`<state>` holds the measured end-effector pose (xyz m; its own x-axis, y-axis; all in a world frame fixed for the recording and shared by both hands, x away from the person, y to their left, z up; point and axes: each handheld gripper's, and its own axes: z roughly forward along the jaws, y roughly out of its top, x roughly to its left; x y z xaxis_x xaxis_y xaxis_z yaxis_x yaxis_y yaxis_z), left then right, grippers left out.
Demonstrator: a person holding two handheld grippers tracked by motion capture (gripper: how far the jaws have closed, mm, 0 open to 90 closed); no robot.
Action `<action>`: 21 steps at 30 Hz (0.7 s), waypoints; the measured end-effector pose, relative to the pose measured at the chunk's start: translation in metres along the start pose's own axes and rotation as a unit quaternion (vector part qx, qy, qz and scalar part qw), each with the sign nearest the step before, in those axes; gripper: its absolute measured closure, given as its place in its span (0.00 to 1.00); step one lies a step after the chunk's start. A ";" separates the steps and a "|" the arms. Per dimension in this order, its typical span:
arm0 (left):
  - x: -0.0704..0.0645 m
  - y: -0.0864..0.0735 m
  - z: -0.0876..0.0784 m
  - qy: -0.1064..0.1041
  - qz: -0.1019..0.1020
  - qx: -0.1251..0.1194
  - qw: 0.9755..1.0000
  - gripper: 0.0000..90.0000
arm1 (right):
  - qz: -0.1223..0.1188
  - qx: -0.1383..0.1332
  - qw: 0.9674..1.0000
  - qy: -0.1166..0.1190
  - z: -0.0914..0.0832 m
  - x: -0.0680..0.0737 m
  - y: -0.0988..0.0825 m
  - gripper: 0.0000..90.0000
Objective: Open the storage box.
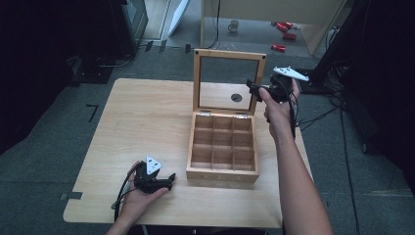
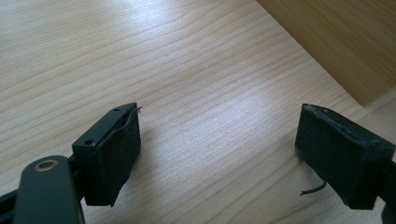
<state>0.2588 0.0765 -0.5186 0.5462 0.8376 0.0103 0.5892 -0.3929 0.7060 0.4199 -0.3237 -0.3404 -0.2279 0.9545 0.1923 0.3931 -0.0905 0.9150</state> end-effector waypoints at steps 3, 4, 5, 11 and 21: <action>0.000 0.000 0.000 0.000 0.000 -0.001 1.000 0.16 | -0.005 0.004 1.000 0.013 -0.010 0.000 -0.007 0.00; 0.000 0.000 0.000 0.000 0.000 -0.001 1.000 0.17 | -0.006 0.004 1.000 0.016 -0.014 -0.001 -0.010 0.00; 0.000 0.000 0.000 0.000 0.000 0.000 1.000 0.16 | -0.007 0.006 1.000 0.018 -0.019 -0.002 -0.015 0.00; 0.000 0.000 0.000 0.000 0.000 -0.001 1.000 0.17 | -0.015 0.020 1.000 0.008 -0.038 -0.008 -0.037 0.00; 0.000 0.000 0.000 0.001 0.001 0.000 1.000 0.17 | -0.013 0.030 0.999 -0.006 -0.063 -0.020 -0.077 0.00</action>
<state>0.2587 0.0764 -0.5187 0.5466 0.8373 0.0130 0.5877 -0.3947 0.7063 0.3376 -0.3534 -0.3921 -0.2290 0.9595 0.1638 0.4405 -0.0480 0.8965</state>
